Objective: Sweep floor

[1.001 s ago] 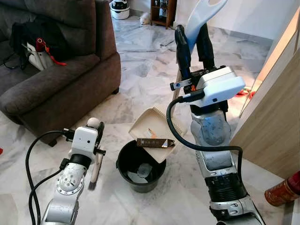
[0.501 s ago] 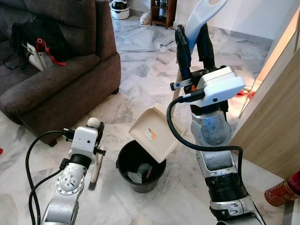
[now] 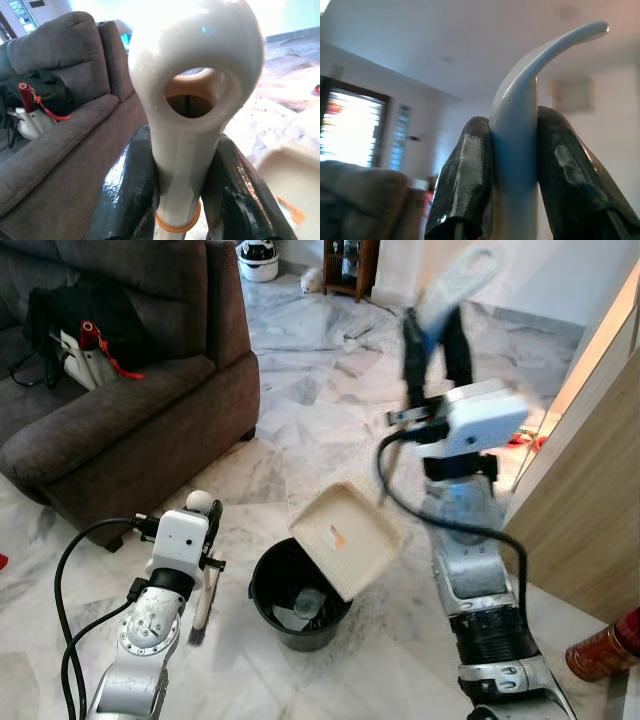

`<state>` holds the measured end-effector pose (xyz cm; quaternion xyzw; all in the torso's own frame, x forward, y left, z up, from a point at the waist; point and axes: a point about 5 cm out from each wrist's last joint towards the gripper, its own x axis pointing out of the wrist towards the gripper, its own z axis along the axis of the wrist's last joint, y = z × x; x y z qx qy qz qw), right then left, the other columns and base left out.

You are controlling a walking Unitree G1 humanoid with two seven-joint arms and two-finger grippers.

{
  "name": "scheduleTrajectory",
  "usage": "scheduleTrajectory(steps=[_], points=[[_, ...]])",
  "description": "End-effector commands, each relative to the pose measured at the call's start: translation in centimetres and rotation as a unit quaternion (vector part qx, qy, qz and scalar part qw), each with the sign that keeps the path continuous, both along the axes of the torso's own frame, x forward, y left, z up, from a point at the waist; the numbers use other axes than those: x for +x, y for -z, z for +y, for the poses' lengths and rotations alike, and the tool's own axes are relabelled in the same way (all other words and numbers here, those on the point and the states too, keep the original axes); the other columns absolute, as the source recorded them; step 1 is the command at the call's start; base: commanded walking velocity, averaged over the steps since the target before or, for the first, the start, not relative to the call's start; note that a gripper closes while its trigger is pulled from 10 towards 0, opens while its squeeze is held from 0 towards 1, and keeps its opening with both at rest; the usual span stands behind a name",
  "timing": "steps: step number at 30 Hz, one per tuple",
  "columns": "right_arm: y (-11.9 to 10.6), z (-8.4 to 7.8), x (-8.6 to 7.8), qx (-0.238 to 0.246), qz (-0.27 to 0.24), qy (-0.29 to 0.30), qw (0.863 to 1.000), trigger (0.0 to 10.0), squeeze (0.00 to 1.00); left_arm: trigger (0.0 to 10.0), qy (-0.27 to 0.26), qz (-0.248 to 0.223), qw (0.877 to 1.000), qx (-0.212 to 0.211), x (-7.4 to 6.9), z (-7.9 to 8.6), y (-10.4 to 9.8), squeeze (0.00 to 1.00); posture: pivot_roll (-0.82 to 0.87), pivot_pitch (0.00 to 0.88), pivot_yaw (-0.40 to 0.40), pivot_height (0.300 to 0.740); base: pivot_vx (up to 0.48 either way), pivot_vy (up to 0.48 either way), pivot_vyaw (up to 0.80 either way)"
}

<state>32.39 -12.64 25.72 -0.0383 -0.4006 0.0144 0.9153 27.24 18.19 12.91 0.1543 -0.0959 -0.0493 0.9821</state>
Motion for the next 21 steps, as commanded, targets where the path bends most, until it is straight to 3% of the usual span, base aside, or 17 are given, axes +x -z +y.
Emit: scheduleTrajectory(steps=[1,6,7,9,14,21], points=[[-0.9,-0.5,-0.1,0.019,-0.019,0.009,1.0,10.0,0.0,10.0,0.005,-0.021,1.0,0.004,0.2,0.0,-0.9,0.0,0.12,0.079,0.008,0.74,0.0,0.0,0.0],[-0.5,-3.5,0.4,0.062,-0.006,0.078,0.995,10.0,0.0,10.0,0.004,-0.021,1.0,0.004,0.2,0.1,-0.8,0.0,0.12,0.079,0.01,0.74,0.0,0.0,0.0],[-0.5,-3.5,0.4,0.062,-0.006,0.078,0.995,10.0,0.0,10.0,0.004,-0.021,1.0,0.004,0.2,0.1,-0.8,0.0,0.12,0.079,0.01,0.74,0.0,0.0,0.0],[-0.2,-4.9,0.6,0.099,0.004,0.096,0.99,10.0,0.0,10.0,0.004,-0.02,1.0,0.004,0.2,0.1,-0.8,0.0,0.12,0.078,0.01,0.74,0.0,0.0,0.0],[0.6,-7.4,0.7,0.121,0.014,0.148,0.981,10.0,0.0,10.0,0.004,-0.019,1.0,0.003,0.1,0.2,-0.8,0.0,0.12,0.076,0.011,0.74,0.0,0.0,0.0],[0.5,-9.9,0.2,0.075,-0.001,0.237,0.969,10.0,0.0,10.0,0.005,-0.018,1.0,0.002,0.1,0.2,-0.7,0.0,0.12,0.069,0.014,0.74,0.0,0.0,0.0]])
